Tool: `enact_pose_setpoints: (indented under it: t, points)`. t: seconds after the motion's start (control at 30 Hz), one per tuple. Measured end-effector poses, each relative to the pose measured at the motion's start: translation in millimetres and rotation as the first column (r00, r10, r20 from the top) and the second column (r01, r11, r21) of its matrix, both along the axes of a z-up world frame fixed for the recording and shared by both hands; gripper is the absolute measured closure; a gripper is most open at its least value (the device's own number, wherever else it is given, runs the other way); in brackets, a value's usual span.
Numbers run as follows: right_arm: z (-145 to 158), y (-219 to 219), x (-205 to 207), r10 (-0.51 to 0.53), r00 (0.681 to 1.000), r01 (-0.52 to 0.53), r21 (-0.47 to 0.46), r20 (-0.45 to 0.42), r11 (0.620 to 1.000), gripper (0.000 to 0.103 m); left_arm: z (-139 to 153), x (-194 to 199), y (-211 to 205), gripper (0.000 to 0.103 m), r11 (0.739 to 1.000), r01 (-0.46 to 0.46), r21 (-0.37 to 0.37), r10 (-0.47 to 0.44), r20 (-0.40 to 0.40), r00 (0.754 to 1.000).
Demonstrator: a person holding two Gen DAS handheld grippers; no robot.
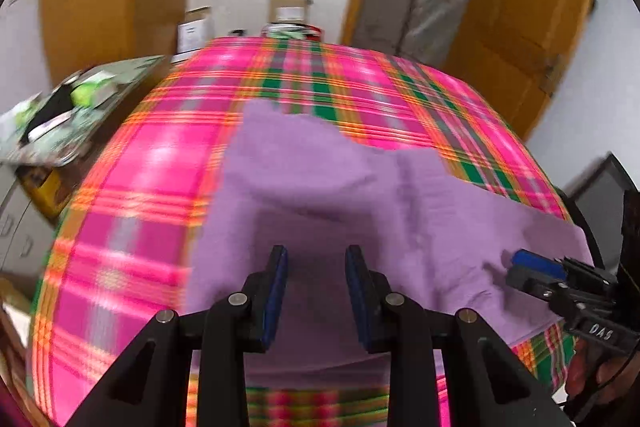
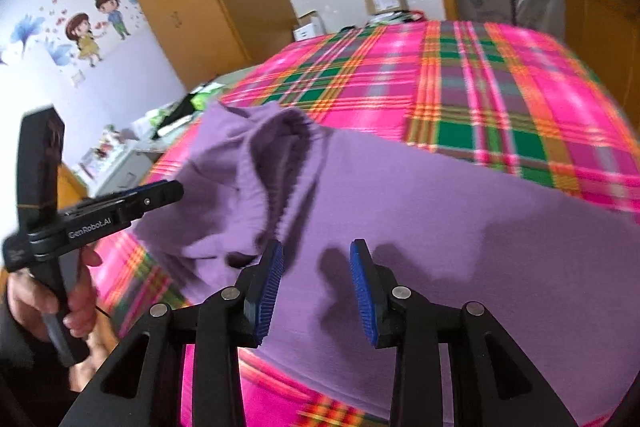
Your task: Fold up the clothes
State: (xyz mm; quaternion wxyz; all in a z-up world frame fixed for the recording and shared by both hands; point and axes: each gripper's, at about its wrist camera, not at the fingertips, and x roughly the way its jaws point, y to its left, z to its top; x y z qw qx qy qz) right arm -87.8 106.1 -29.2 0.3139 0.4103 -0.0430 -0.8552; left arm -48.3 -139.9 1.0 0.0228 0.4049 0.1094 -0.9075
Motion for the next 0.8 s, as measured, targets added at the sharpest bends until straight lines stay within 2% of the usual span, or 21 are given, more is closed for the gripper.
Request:
enact_pose_setpoints:
  t: [0.13, 0.27, 0.37, 0.47, 0.73, 0.77, 0.8]
  points:
    - [-1.4, -8.3, -7.6, 0.038, 0.997, -0.031, -0.102, 0.07, 0.994, 0.067, -10.7, 15.2, -35.5, 0.073, 0.996, -0.09, 0.017, 0.09, 0.025, 0.996]
    - [-4.9, -16.3, -16.3, 0.061, 0.989, -0.041, -0.151, 0.134, 0.988, 0.067, -24.7, 22.1, -55.6, 0.073, 0.991, -0.121, 0.054, 0.118, 0.059, 0.991]
    - [-15.2, -22.9, -22.9, 0.069, 0.975, -0.036, -0.157, 0.209, 0.987, 0.067, -31.0, 23.4, -60.2, 0.073, 0.989, -0.118, 0.083, 0.113, 0.063, 0.992]
    - [-21.3, -23.5, -24.9, 0.078, 0.961, -0.023, -0.203, 0.266, 0.979, 0.067, -33.8, 22.6, -62.6, 0.073, 0.99, -0.099, 0.105, 0.093, 0.058, 0.994]
    - [-30.2, -34.3, -31.5, 0.125, 0.93, -0.029, -0.27, 0.345, 0.962, 0.067, -35.8, 24.4, -62.2, 0.071, 0.992, -0.056, 0.115, 0.052, 0.034, 0.998]
    - [-29.3, -34.7, -33.3, 0.127, 0.931, -0.028, -0.28, 0.343, 0.959, 0.076, -35.5, 24.8, -62.3, 0.072, 0.992, -0.056, 0.117, 0.052, 0.033, 0.998]
    - [-27.6, -34.3, -33.6, 0.133, 0.932, -0.029, -0.296, 0.336, 0.955, 0.08, -35.9, 23.7, -63.5, 0.083, 0.991, -0.052, 0.123, 0.048, 0.034, 0.998]
